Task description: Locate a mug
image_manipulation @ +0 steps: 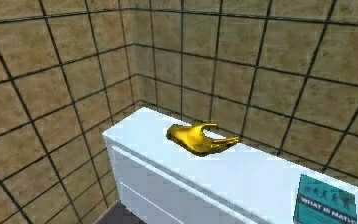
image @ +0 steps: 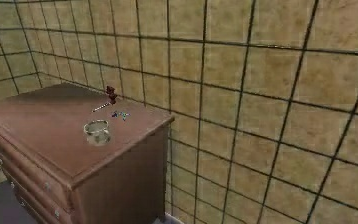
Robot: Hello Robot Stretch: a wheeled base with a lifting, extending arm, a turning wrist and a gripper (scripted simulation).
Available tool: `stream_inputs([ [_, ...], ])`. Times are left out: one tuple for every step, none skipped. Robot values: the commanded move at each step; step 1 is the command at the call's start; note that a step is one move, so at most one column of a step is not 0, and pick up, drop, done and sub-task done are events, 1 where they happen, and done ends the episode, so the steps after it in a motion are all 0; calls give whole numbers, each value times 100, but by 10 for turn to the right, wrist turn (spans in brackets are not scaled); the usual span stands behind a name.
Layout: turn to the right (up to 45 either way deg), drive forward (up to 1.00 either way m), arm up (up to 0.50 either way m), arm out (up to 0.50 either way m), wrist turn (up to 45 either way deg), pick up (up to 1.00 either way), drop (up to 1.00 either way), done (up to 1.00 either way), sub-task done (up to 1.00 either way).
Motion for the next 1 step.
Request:
stream_inputs([
  [-210, 0, 0, 0, 0, 0, 0, 0, 0],
])
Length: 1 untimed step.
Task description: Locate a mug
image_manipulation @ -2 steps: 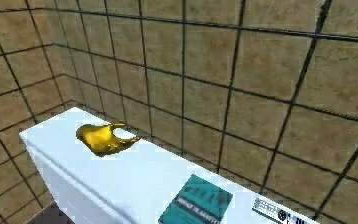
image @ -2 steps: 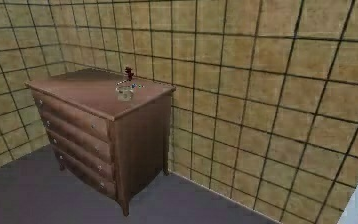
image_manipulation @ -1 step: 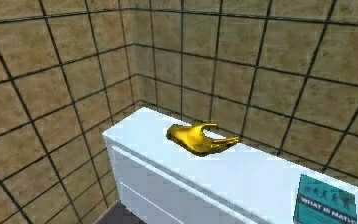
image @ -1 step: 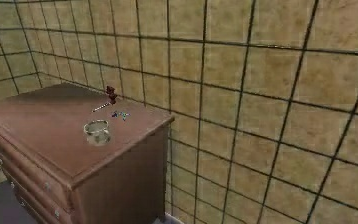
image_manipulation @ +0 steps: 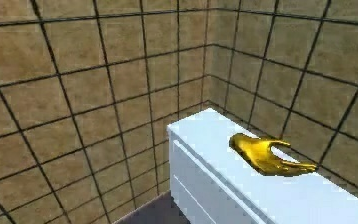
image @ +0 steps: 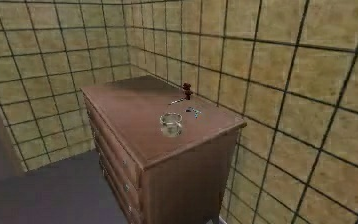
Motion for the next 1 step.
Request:
stream_inputs([
  [0, 0, 0, 0, 0, 0, 0, 100, 0],
])
